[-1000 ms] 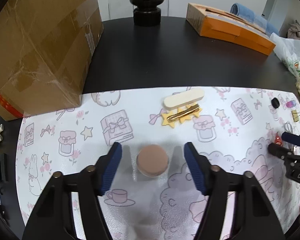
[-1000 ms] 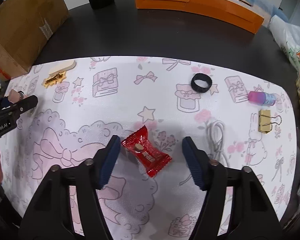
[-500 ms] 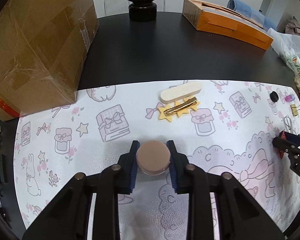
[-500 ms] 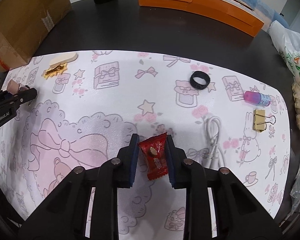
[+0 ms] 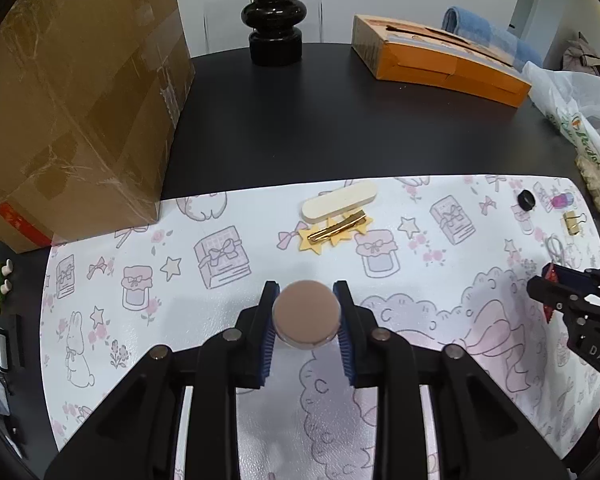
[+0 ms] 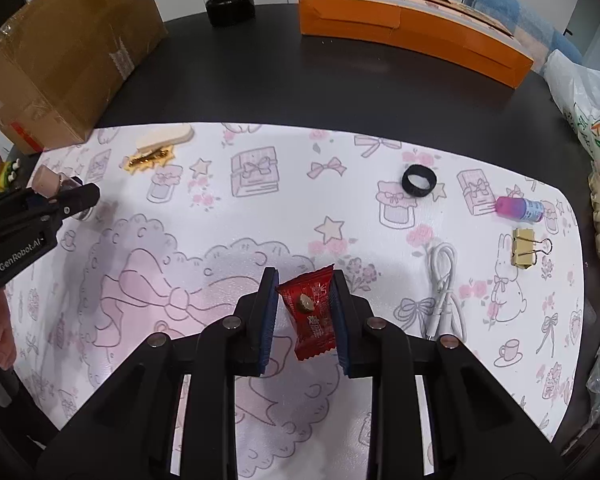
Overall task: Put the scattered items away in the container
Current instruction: 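Carry the candy packet and jar over the cardboard box with both tools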
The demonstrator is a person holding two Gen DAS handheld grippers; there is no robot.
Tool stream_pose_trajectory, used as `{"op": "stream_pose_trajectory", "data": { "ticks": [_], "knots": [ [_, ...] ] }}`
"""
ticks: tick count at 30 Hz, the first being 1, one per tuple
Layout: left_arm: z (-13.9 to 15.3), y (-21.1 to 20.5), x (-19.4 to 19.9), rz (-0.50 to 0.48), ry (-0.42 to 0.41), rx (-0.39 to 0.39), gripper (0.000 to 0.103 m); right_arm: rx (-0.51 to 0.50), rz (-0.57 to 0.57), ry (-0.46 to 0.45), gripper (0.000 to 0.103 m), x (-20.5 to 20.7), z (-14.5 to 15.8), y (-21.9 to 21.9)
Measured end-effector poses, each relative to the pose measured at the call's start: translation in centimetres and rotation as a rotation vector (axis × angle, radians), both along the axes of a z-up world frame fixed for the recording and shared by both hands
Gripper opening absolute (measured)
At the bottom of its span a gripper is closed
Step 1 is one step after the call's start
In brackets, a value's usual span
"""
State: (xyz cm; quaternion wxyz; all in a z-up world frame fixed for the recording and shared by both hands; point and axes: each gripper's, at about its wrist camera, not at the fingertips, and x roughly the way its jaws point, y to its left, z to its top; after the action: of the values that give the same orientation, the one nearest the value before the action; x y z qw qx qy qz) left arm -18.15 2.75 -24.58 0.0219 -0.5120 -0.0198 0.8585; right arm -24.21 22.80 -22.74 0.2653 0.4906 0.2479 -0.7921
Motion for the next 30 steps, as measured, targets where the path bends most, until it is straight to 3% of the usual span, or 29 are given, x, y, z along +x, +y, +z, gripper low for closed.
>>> {"op": "stream_pose_trajectory", "data": {
  "ticks": [19,30],
  "knots": [
    [6.8,-0.4,1.6,0.005,0.089,0.039,0.027,-0.076,0.014,0.061,0.026,3.3,5.6,-1.2],
    [12.9,-1.8,2.6,0.017,0.183,0.069,0.027,-0.133,0.074,0.125,0.026,5.1,11.9,-6.5]
  ]
}}
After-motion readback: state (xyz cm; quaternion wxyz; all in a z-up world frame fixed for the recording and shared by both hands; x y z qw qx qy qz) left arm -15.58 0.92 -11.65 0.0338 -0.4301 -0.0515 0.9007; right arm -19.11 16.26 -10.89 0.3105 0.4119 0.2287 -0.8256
